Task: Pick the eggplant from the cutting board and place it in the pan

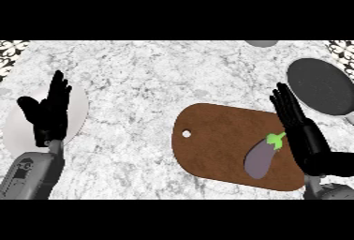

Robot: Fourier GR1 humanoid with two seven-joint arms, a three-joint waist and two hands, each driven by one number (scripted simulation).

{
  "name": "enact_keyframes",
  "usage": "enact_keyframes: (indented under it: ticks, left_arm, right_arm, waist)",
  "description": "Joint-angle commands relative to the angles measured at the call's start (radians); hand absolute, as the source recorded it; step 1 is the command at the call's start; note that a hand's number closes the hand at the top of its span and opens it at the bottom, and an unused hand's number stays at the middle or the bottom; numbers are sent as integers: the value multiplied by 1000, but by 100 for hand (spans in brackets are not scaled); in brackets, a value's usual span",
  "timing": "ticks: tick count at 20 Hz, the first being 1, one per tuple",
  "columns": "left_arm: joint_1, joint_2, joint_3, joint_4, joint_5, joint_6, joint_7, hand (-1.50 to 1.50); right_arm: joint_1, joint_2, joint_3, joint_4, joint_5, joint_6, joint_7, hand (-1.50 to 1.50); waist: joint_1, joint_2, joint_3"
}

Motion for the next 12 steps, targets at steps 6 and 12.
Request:
enact_keyframes:
  ticks: [6,12]
  left_arm:
    - [104,-110,-181,-160,-3,-177,-188,0]
    - [198,-128,-212,-175,-5,-203,-230,0]
  right_arm:
    - [-85,-89,-198,-155,-213,161,7,150]
    - [381,-178,-299,-383,-83,49,17,-150]
  waist:
    - [-8,0,12]
    - [-38,0,12]
